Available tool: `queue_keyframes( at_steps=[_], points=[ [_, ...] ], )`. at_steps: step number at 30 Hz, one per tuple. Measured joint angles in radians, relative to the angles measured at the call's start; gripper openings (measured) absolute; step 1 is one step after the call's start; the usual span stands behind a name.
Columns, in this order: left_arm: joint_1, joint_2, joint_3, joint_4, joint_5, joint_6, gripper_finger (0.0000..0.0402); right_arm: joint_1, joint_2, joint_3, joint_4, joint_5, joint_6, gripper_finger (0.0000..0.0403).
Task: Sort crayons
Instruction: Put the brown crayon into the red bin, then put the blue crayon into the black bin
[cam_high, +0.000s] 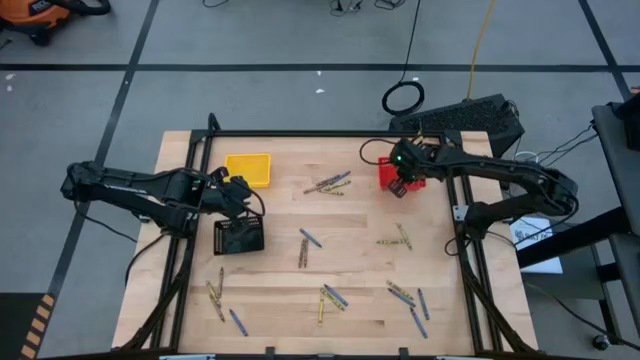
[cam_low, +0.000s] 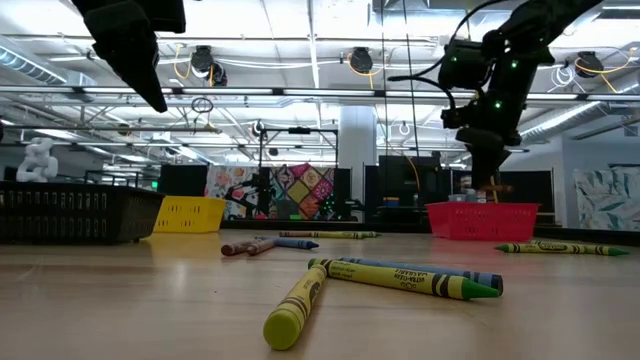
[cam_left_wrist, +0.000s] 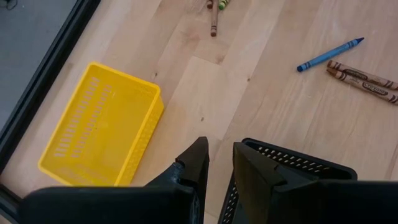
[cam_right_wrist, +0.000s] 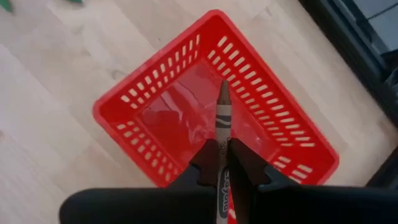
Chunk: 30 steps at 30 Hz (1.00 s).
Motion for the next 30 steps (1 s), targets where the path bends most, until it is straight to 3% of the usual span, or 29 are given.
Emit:
queue_keyframes(
  at_steps=[9,14,22,30],
  points=[
    [0.0,0.0,0.0,0.001,0.0,0.0,0.008,-0.023,0.081,0.0,0.008,-0.005,-0.096,0.0006],
    [0.0,0.0,0.0,0.001,0.0,0.0,0.008,-0.022,0.122,0.0,0.023,0.023,-0.117,0.0027],
    [0.0,0.0,0.0,0.001,0.0,0.0,0.008,-0.022,0.11,0.0,0.048,0.081,-0.117,0.0065],
    [0.0,0.0,0.0,0.001,0.0,0.0,0.008,-0.022,0.081,0.0,0.05,0.079,-0.097,0.007]
  ],
)
